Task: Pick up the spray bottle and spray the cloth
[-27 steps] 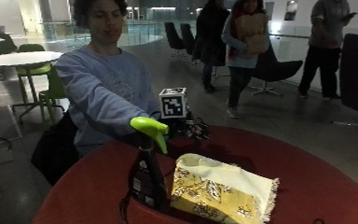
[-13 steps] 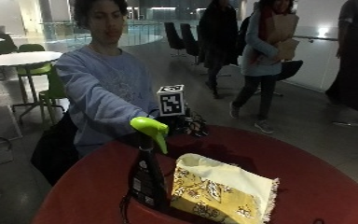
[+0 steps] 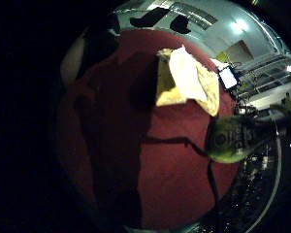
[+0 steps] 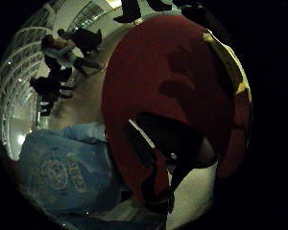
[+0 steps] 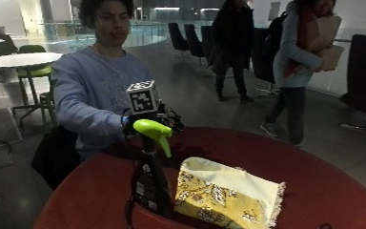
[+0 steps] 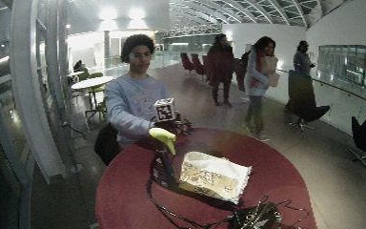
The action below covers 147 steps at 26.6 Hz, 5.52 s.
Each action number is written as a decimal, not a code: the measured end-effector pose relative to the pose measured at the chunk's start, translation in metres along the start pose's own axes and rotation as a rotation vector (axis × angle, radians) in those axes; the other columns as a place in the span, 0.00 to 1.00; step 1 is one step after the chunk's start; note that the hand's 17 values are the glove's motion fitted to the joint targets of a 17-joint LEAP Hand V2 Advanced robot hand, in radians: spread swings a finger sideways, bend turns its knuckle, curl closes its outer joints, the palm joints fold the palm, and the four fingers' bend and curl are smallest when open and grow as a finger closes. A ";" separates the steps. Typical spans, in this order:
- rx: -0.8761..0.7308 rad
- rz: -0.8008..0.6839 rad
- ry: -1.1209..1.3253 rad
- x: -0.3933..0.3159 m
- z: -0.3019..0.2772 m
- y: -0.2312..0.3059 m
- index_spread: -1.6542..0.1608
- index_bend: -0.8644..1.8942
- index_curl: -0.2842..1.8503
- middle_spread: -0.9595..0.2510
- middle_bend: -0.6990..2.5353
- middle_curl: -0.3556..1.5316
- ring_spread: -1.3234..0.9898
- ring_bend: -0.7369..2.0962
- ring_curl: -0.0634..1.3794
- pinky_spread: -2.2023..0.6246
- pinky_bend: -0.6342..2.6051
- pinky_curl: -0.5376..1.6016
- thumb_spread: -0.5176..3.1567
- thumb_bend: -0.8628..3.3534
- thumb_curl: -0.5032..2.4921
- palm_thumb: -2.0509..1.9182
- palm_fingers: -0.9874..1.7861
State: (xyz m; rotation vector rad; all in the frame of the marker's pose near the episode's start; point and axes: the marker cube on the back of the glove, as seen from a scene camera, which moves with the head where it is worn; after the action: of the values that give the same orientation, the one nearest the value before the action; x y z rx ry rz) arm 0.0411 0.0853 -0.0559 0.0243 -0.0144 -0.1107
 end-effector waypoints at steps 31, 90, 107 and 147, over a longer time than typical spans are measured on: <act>0.459 0.509 -0.803 0.120 -0.037 0.125 0.69 0.36 0.24 0.75 0.28 0.37 0.57 0.42 0.26 0.83 0.29 0.41 0.43 0.20 0.25 0.62 0.55; 0.048 0.774 -0.700 0.208 -0.034 -0.010 0.76 0.36 0.29 0.71 0.29 0.41 0.54 0.42 0.30 0.81 0.29 0.43 0.36 0.21 0.34 0.76 0.76; -0.404 0.874 -0.646 0.202 -0.043 -0.021 0.77 0.36 0.29 0.72 0.29 0.42 0.55 0.42 0.30 0.80 0.30 0.43 0.34 0.20 0.36 0.76 0.75; -0.593 0.884 -0.571 0.190 -0.044 -0.034 0.78 0.36 0.29 0.73 0.28 0.43 0.55 0.42 0.30 0.81 0.30 0.43 0.35 0.20 0.38 0.76 0.75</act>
State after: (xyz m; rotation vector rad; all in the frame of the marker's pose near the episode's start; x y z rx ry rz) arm 0.2269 0.0311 -0.0985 -0.6042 -0.5562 0.7678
